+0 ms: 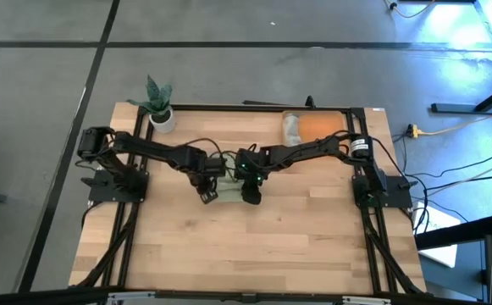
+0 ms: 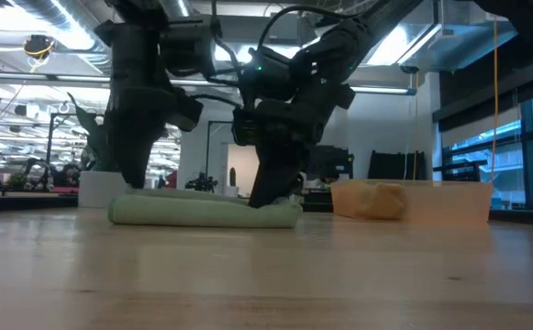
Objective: Roll microfiber towels into tight, uniform cylinder then place into a basket
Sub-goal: Roll the green microfiber towel
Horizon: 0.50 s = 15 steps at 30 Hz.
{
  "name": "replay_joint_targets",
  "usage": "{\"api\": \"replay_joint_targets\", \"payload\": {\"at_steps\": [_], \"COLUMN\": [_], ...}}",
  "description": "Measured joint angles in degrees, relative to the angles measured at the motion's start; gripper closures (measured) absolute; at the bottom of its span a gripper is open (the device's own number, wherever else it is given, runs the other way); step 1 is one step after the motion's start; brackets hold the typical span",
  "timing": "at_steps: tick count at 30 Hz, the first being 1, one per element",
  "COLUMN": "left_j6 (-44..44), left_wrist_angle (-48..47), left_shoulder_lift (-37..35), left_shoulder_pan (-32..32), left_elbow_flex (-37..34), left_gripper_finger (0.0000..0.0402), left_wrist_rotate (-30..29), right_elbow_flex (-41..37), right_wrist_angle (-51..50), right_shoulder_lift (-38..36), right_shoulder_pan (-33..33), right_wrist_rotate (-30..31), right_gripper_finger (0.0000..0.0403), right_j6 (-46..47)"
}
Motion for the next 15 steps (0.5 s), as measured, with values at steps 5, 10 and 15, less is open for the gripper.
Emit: {"api": "replay_joint_targets", "payload": {"at_steps": [5,10,15], "left_j6": [1.4,5.9,13.2], "left_wrist_angle": [-5.7,-5.4,0.1], "left_shoulder_lift": [-4.8,-10.8,-12.0], "left_shoulder_pan": [1.6,-0.4,-6.6], "left_elbow_flex": [2.1,2.9,1.9], "left_gripper_finger": [0.0321,0.032,0.0328], "left_wrist_rotate": [0.3,2.5,3.3], "right_elbow_flex": [0.0,0.0,0.2], "right_wrist_angle": [0.1,0.1,-0.1], "right_shoulder_lift": [0.0,0.0,0.1], "right_shoulder_pan": [0.0,0.0,0.0], "right_wrist_rotate": [0.0,0.0,-0.3], "right_gripper_finger": [0.0268,0.0268,0.0268], "right_j6": [0.1,1.3,1.4]}}
